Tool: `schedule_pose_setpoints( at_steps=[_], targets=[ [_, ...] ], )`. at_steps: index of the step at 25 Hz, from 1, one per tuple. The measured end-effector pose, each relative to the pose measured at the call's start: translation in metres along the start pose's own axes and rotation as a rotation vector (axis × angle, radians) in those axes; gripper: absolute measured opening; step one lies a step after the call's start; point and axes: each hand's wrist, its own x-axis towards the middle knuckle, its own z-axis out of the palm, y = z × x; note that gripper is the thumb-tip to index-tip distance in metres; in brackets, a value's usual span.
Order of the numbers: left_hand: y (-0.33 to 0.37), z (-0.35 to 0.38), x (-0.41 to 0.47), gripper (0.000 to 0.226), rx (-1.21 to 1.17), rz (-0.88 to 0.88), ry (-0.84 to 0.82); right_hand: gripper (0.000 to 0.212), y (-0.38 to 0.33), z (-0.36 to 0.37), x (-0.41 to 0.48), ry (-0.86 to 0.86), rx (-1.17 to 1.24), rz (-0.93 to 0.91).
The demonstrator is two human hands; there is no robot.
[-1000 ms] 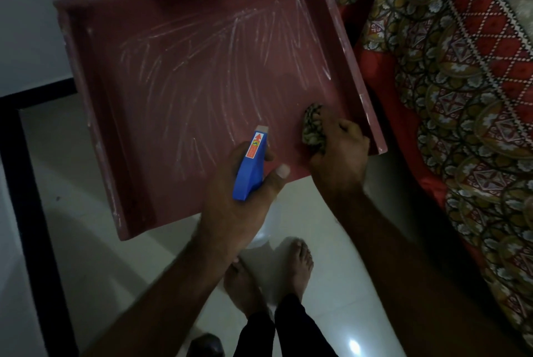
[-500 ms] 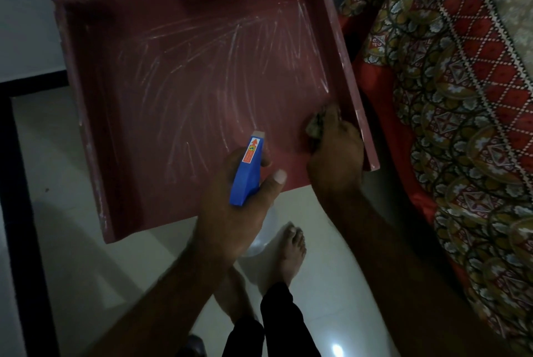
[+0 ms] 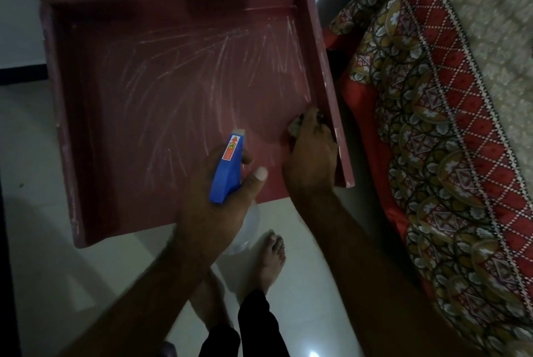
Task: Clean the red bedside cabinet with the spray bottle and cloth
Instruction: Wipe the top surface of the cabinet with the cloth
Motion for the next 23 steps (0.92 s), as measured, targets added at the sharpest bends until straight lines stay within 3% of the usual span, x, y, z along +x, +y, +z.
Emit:
schedule_pose_setpoints(
  at_steps=[4, 9, 14, 23],
  targets=[
    [0.001, 0.005, 0.003, 0.044, -0.013, 0.017, -0.011, 0.088, -0.023, 0.000, 0.040, 0.039, -0.011, 0.003],
    [0.006, 0.004, 0.003, 0.053, -0.008, 0.013, 0.012, 0.083, 0.004, -0.003, 0.000, -0.019, 0.014, 0.003],
    [0.000, 0.008, 0.008, 0.032, -0.014, 0.047, 0.050, 0.086, -0.011, -0.001, 0.048, 0.028, 0.014, -0.060],
    [-0.004, -0.003, 0.017, 0.034, 0.074, 0.082, 0.044, 0.078, 0.012, 0.011, 0.016, 0.058, 0.167, -0.141]
  ],
)
